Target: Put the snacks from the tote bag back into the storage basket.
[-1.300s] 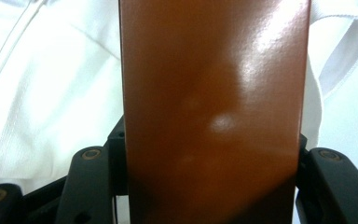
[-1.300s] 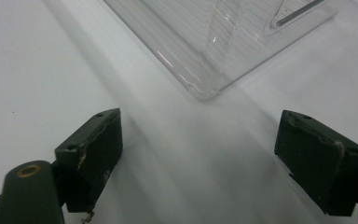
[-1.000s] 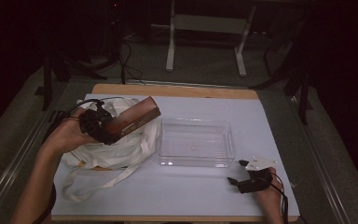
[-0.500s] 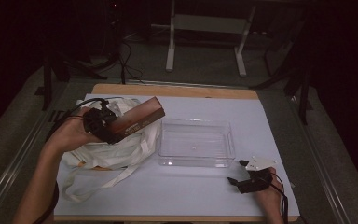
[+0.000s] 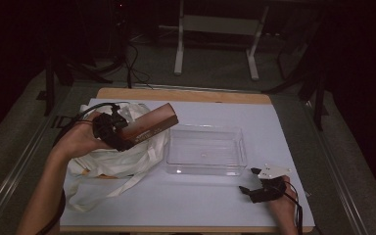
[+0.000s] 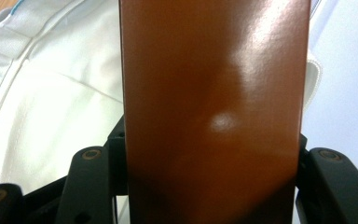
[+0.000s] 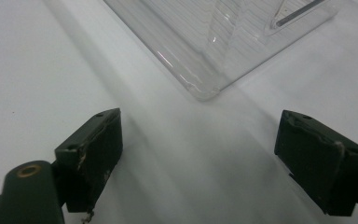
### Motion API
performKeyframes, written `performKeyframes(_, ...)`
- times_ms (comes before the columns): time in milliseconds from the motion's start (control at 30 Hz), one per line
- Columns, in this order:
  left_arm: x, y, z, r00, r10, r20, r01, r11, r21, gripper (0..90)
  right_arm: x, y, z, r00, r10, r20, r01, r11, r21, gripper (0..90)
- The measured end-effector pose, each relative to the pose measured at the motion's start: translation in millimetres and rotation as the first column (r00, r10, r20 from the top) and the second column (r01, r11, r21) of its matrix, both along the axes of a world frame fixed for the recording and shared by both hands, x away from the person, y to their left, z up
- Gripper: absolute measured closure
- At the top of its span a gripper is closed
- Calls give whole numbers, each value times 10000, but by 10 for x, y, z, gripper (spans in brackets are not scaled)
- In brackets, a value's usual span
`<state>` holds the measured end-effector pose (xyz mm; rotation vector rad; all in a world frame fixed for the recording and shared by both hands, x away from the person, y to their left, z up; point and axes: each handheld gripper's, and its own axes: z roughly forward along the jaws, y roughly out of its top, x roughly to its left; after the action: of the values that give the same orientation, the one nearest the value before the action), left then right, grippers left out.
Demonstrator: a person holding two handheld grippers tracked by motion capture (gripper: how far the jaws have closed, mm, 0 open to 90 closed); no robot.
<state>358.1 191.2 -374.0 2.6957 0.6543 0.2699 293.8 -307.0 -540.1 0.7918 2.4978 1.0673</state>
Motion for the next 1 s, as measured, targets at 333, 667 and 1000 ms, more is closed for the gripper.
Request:
performKeyframes(333, 7, -84, 3, 9996, -286, -76, 287, 9996, 63, 438, 1, 0, 0, 10000, 10, 9, -10, 10000, -5, 152)
performKeyframes(667, 21, -172, 8, 9986, -511, -99, 512, 9987, 62, 438, 2, 0, 0, 10000, 14, 12, -14, 10000, -2, 152)
performKeyframes(1000, 32, -271, 3, 9971, -750, -128, 751, 9971, 75, 438, 2, -1, 0, 10000, 21, 10, -21, 10000, -7, 152)
